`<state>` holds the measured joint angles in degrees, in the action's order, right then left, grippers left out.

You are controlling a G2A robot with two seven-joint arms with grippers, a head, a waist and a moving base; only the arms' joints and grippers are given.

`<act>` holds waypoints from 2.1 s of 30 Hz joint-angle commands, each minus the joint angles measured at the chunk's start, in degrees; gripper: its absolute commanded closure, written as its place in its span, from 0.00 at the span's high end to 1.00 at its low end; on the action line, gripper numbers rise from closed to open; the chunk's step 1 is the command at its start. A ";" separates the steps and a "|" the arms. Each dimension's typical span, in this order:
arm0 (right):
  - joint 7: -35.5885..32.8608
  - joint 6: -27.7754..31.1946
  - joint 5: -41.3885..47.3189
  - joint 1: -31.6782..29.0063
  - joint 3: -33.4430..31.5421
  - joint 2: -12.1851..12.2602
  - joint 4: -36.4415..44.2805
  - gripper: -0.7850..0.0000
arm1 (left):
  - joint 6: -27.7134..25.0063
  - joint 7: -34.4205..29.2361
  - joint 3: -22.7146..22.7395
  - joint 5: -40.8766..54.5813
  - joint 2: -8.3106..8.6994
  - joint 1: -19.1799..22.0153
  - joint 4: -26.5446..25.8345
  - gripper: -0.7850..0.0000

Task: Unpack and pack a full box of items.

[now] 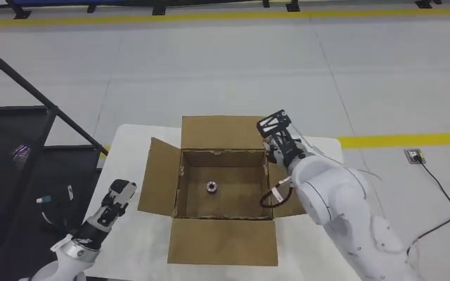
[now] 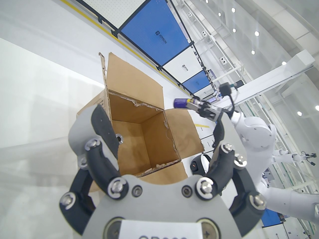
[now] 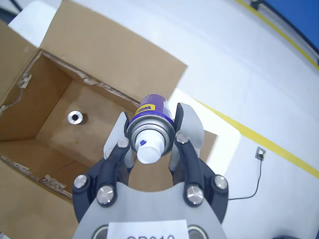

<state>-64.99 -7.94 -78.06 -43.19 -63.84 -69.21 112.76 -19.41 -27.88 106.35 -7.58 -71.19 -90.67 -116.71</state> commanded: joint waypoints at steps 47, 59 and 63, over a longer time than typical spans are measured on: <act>1.85 6.96 19.85 -9.49 -21.31 2.22 -31.33 0.96 | 0.00 0.00 0.00 0.00 0.00 0.00 0.00 1.00; 8.65 0.59 7.94 -11.00 -21.39 2.86 -9.54 1.00 | 1.00 2.12 -0.12 -3.69 0.08 -0.46 -0.31 1.00; 10.78 2.73 7.73 -8.70 -16.03 2.35 -0.39 1.00 | 3.58 5.36 -0.29 -7.97 0.08 -0.70 0.49 1.00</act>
<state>-54.95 -6.67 -71.67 -53.09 -82.08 -66.64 110.26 -16.58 -23.53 106.06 -14.20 -71.10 -91.34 -116.59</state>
